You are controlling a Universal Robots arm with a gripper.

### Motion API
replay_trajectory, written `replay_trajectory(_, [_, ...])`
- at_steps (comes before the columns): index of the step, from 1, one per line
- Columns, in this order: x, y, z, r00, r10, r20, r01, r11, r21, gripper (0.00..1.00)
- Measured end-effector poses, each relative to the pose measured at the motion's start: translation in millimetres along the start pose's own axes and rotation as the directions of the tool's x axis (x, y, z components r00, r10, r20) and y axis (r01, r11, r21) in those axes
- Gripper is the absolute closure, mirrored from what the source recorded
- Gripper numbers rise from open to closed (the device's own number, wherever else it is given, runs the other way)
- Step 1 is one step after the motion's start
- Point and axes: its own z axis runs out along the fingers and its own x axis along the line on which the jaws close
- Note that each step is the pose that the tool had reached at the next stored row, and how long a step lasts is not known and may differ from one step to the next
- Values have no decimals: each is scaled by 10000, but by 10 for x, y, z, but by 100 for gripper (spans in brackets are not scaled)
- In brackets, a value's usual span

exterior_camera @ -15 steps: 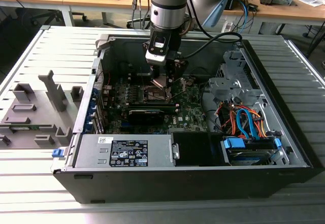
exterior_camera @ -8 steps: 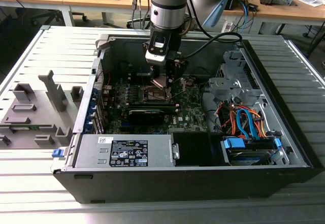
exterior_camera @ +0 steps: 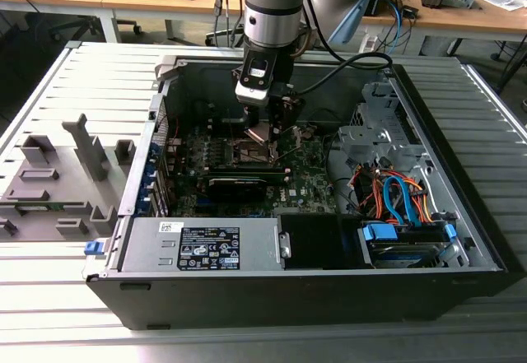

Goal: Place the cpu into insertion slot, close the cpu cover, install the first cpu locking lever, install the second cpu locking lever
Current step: 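Place the cpu into insertion slot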

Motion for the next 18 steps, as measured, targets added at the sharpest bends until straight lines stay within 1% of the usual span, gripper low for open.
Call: replay_trajectory(18, [0, 0, 0, 9999, 104, 18, -104, 9999, 22, 46])
